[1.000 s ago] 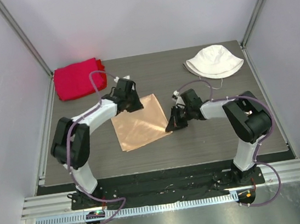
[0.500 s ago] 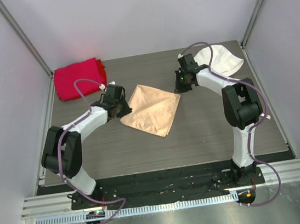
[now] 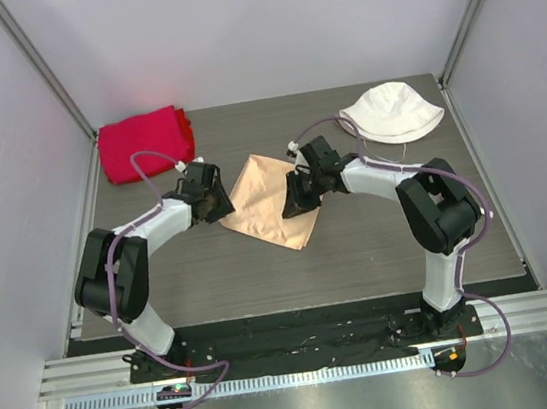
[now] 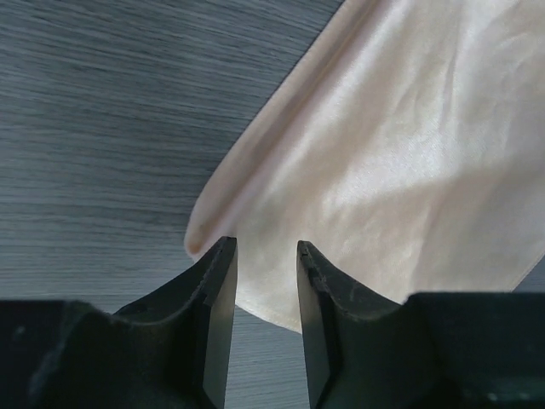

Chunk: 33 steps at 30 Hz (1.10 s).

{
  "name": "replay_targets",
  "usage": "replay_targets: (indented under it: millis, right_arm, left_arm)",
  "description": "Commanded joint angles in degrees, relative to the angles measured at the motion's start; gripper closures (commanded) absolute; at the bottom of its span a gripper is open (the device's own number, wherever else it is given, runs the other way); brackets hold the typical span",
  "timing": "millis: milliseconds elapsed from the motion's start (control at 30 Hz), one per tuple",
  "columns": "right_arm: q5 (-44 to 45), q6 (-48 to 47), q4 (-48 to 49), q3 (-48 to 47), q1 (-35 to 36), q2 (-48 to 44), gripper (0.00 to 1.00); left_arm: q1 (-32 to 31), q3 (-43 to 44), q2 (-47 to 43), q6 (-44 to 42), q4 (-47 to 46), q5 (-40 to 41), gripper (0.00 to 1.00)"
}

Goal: Fold the napkin into a case and place the utensils inside
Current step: Rotate the upper triangle-folded napkin at the center of the board.

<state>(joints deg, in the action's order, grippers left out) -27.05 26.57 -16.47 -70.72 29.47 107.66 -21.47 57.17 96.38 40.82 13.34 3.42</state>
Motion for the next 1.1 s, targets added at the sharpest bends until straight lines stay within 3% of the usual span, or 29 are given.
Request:
replay_targets:
  millis: [0,400,700,933,1067]
  right_arm:
    - [-1.4,0.3,4.4,1.5,-0.8,-0.1,0.83]
    - [-0.3,-2.0,4.0,3.8,-2.0,1.5,0.85]
    - [4.6,-3.4,3.8,3.7,-4.5,3.2,0.87]
    - [11.5,-5.6,1.6,7.4,-4.6,0.7,0.88]
    - [12.5,-5.9,0.9,11.2,-4.5,-2.6,0.88]
  left_arm:
    - [1.9,-0.3,-3.0,-3.6,-1.0,1.7,0.61]
    - [3.4,1.1,2.0,-11.8,-1.4,-0.1,0.60]
    - [3.4,-1.9,2.6,-8.2,-2.7,-2.3,0.63]
    - [3.4,-3.4,1.7,-5.5,-1.3,-3.1,0.78]
    - [3.3,-6.4,0.2,-3.1,-2.1,-7.5,0.88]
